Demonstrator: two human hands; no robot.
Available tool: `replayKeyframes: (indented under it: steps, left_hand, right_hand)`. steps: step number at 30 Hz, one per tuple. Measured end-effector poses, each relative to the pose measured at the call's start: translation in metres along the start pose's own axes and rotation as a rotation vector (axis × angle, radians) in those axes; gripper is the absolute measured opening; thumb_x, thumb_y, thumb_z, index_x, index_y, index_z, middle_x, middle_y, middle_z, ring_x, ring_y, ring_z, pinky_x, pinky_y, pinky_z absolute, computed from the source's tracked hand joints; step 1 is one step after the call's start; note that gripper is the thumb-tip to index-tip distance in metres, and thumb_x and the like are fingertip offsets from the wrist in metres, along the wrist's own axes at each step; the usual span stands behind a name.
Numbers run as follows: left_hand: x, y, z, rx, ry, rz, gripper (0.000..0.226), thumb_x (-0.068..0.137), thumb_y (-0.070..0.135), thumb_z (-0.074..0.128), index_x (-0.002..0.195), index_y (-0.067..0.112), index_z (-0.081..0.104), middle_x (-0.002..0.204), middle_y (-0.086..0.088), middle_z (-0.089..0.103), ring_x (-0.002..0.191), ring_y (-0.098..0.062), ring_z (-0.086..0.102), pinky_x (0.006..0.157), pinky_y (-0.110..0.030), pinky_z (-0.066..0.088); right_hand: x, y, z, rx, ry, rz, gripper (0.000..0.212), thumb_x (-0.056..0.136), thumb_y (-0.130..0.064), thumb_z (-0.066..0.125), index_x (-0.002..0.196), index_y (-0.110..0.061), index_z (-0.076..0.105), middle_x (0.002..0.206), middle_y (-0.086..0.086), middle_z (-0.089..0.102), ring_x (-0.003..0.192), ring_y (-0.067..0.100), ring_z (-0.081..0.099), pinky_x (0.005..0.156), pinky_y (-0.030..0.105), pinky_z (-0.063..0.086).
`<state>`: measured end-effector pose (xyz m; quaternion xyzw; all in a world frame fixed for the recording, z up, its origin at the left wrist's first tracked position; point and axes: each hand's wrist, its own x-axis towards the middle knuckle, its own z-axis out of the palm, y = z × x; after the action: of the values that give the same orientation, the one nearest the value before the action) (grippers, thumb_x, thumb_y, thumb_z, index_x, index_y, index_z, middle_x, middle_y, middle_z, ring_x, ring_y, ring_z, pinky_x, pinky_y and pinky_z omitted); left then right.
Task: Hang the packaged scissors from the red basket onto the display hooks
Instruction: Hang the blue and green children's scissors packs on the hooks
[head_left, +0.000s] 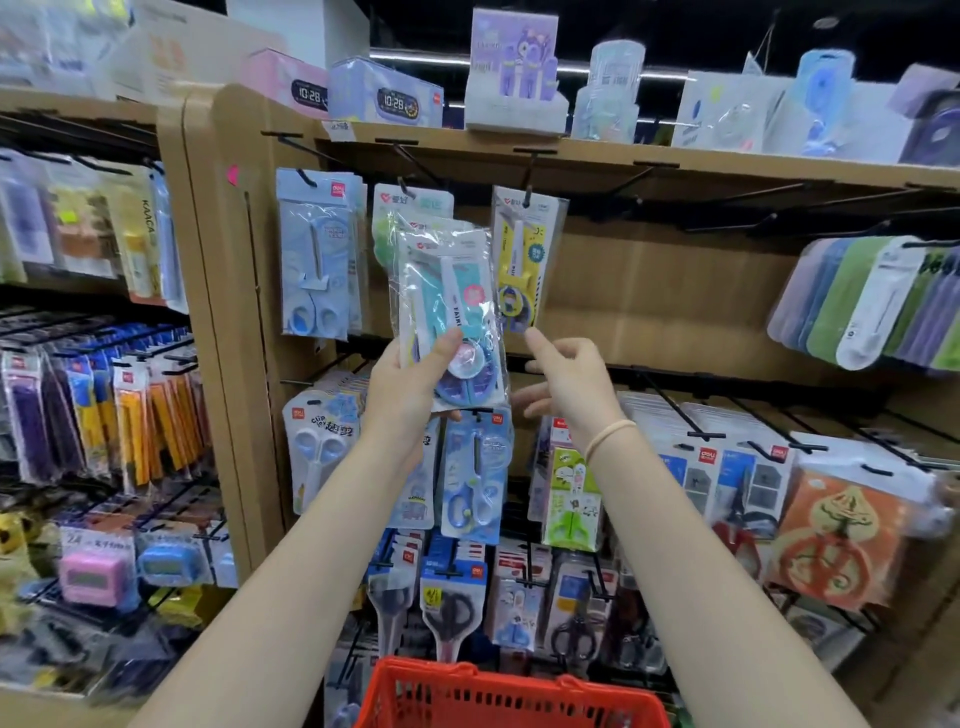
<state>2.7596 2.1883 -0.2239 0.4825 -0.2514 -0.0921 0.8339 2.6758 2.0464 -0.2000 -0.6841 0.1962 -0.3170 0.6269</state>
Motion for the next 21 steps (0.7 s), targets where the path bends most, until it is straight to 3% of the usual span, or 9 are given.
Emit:
replayKeyframes:
  steps: [4, 7, 10, 12, 15, 18, 20, 21]
  left_hand:
    - [0.002, -0.002, 0.01, -0.017, -0.007, 0.037, 0.037, 0.087, 0.019, 0.08, 0.121, 0.01, 0.067, 0.108, -0.007, 0.078, 0.096, -0.024, 0.076, 0.072, -0.033, 0.062]
    - [0.002, -0.001, 0.017, -0.025, -0.044, 0.027, 0.038, 0.089, 0.02, 0.079, 0.122, 0.005, 0.067, 0.107, -0.012, 0.078, 0.096, -0.028, 0.076, 0.073, -0.035, 0.061]
    - [0.001, 0.002, 0.02, 0.06, -0.06, 0.034, 0.029, 0.098, 0.031, 0.068, 0.116, 0.009, 0.069, 0.101, -0.008, 0.078, 0.077, -0.019, 0.075, 0.056, -0.026, 0.056]
    - [0.0, 0.001, 0.018, 0.096, -0.018, 0.023, 0.018, 0.102, 0.034, 0.062, 0.107, 0.018, 0.066, 0.099, -0.001, 0.075, 0.065, -0.014, 0.069, 0.048, -0.026, 0.052]
    - [0.002, -0.003, 0.011, 0.118, 0.063, 0.053, 0.005, 0.101, 0.036, 0.063, 0.1, 0.031, 0.061, 0.103, 0.012, 0.068, 0.082, -0.02, 0.068, 0.061, -0.032, 0.056]
    - [0.003, -0.009, 0.002, 0.153, 0.112, 0.074, 0.007, 0.1, 0.036, 0.065, 0.101, 0.029, 0.066, 0.103, 0.008, 0.071, 0.078, -0.009, 0.067, 0.071, -0.037, 0.058]
    - [0.002, -0.012, -0.001, 0.159, 0.128, 0.065, 0.013, 0.1, 0.036, 0.066, 0.105, 0.024, 0.068, 0.104, 0.003, 0.071, 0.067, -0.007, 0.065, 0.066, -0.036, 0.057]
    - [0.002, -0.012, -0.002, 0.151, 0.132, 0.068, 0.013, 0.1, 0.035, 0.066, 0.104, 0.024, 0.069, 0.103, 0.0, 0.071, 0.072, -0.011, 0.066, 0.062, -0.033, 0.057]
  right_hand:
    - [-0.012, 0.0, 0.003, -0.149, -0.151, -0.126, 0.048, 0.094, -0.052, 0.063, 0.106, -0.005, 0.063, 0.089, 0.012, 0.065, 0.063, 0.014, 0.061, 0.05, 0.026, 0.048]
    - [-0.017, 0.002, 0.005, -0.13, -0.219, -0.206, 0.035, 0.092, -0.04, 0.072, 0.111, -0.01, 0.068, 0.1, 0.017, 0.073, 0.079, 0.026, 0.067, 0.055, 0.036, 0.051]
    - [-0.016, 0.003, 0.003, -0.012, -0.207, -0.221, 0.028, 0.094, -0.033, 0.071, 0.115, -0.016, 0.065, 0.109, 0.009, 0.075, 0.095, 0.03, 0.074, 0.066, 0.047, 0.059]
    - [-0.015, 0.001, 0.0, 0.059, -0.184, -0.218, 0.021, 0.098, -0.03, 0.065, 0.116, -0.019, 0.06, 0.114, 0.008, 0.073, 0.098, 0.029, 0.073, 0.061, 0.04, 0.061]
    - [-0.014, -0.003, -0.002, 0.1, -0.137, -0.236, 0.012, 0.102, -0.025, 0.06, 0.112, -0.02, 0.058, 0.116, 0.007, 0.071, 0.102, 0.028, 0.072, 0.057, 0.035, 0.061]
    - [-0.011, -0.013, 0.0, 0.121, -0.085, -0.268, 0.009, 0.102, -0.021, 0.058, 0.111, -0.018, 0.058, 0.112, 0.004, 0.07, 0.099, 0.022, 0.073, 0.054, 0.031, 0.06]
    - [-0.006, -0.02, 0.001, 0.106, -0.073, -0.284, 0.007, 0.103, -0.02, 0.058, 0.109, -0.019, 0.057, 0.112, 0.004, 0.069, 0.097, 0.021, 0.073, 0.052, 0.029, 0.059]
    - [-0.003, -0.024, 0.002, 0.09, -0.069, -0.29, 0.006, 0.103, -0.021, 0.057, 0.109, -0.019, 0.057, 0.113, 0.004, 0.069, 0.097, 0.021, 0.073, 0.052, 0.029, 0.059]
